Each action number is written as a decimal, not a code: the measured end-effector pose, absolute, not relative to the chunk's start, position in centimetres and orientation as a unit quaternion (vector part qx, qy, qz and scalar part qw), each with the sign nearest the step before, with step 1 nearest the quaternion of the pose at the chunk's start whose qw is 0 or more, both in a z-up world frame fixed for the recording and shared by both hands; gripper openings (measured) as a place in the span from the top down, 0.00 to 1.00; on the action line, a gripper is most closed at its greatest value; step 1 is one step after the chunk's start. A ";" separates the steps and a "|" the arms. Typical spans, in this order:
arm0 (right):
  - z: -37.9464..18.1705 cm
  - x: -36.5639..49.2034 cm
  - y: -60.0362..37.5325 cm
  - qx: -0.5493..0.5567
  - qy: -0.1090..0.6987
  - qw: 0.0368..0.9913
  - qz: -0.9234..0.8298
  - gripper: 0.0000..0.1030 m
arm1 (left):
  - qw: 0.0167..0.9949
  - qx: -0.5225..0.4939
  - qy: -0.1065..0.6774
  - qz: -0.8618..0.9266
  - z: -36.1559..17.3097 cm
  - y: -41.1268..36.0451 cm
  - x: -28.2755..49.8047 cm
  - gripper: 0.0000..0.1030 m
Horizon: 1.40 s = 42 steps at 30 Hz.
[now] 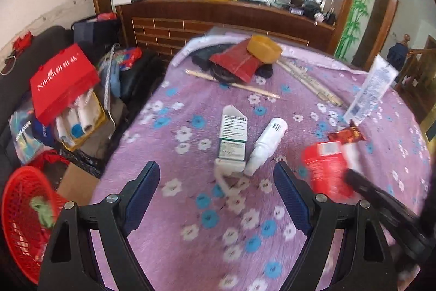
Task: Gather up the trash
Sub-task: 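Move both open tools back over the table toward the boxes, then grasp the red cigarette pack with the right tool while the left tool grasps the white medicine box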
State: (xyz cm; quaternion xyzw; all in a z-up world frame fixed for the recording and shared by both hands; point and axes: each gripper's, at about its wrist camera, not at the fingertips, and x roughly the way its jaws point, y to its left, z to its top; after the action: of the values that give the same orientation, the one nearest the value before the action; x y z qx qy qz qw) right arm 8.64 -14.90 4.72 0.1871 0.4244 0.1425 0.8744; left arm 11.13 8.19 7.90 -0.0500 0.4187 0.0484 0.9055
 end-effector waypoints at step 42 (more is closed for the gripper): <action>7.1 6.8 -13.6 0.122 0.368 0.912 0.133 0.97 | 0.947 0.006 0.307 0.096 4.8 6.5 8.5 0.68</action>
State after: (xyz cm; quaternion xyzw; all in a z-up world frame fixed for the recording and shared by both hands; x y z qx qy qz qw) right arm 6.83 -13.61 7.15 0.1220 0.3685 0.1331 0.9119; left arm 8.52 6.48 4.80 0.0061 0.3066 0.0959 0.9470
